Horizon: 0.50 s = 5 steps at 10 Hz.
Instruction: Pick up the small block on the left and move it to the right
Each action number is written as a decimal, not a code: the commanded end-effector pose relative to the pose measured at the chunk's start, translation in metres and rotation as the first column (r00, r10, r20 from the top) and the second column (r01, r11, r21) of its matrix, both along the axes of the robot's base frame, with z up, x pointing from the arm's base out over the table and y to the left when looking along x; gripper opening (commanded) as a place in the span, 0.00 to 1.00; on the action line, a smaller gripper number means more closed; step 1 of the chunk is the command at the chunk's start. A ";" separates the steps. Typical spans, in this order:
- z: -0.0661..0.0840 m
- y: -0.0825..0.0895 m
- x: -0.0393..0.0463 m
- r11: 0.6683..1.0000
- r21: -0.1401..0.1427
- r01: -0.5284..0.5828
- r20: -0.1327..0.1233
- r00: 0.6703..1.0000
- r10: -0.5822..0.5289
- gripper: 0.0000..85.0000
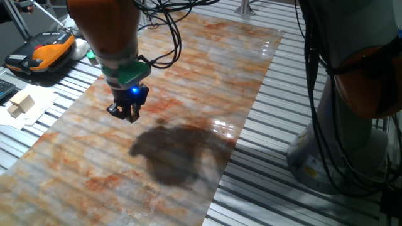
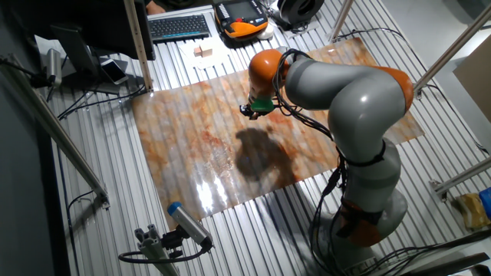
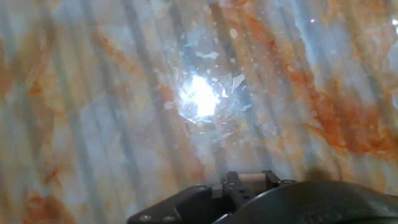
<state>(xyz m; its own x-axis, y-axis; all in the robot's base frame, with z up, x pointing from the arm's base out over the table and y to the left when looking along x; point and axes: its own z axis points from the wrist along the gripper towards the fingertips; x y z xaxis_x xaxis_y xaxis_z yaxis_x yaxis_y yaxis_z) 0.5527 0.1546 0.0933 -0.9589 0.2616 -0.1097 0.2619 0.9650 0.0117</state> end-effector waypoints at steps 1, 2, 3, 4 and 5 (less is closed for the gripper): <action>-0.005 0.002 0.0002 1.000 0.013 -0.001 0.003 1.000 0.001 0.00; -0.010 0.004 0.0003 1.000 0.019 -0.002 0.009 1.000 0.002 0.00; -0.016 0.006 0.0001 1.000 0.024 -0.002 0.014 1.000 0.001 0.00; -0.023 0.009 0.0000 1.000 0.023 0.000 0.017 1.000 0.000 0.00; -0.029 0.011 0.0002 1.000 0.026 0.001 0.018 1.000 -0.001 0.00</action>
